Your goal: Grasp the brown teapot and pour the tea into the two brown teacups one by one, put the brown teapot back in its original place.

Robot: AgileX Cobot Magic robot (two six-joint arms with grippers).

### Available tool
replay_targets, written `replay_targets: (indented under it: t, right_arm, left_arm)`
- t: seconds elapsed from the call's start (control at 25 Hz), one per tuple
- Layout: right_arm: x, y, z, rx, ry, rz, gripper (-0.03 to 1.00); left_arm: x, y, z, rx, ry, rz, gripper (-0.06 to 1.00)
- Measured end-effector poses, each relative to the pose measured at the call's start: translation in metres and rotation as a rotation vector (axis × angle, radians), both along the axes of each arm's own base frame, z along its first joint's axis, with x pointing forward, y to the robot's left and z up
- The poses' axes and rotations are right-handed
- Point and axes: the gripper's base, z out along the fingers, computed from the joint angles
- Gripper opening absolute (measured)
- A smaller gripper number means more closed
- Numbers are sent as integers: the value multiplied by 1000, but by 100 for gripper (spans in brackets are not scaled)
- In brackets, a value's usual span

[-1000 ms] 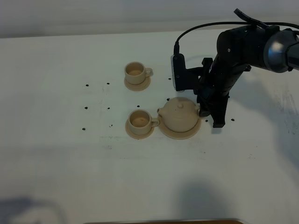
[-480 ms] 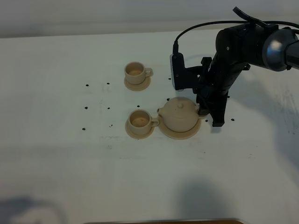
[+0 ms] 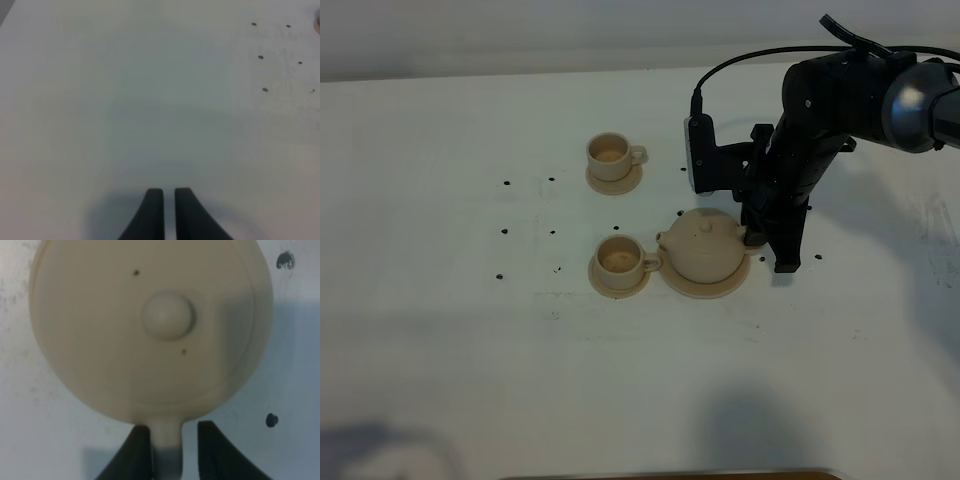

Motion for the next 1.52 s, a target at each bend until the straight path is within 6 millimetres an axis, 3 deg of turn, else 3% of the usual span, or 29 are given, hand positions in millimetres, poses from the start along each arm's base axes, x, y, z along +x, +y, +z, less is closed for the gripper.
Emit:
replay_targets:
  t: [0.2,0.4,0.84,1.52]
  right_arm:
    - [0,1,-2,5,8,10,22]
    - [0,-1,-7,9,33,16,8]
    - [2,0,-6,12,41,15,8]
    - [9,7,16,29,84,-2,8]
  left_arm:
    - [0,0,0,0,0,0,12]
    - [0,0,0,1,0,0,12]
    - [0,0,0,1,0,0,12]
    - [0,0,0,0,0,1,12]
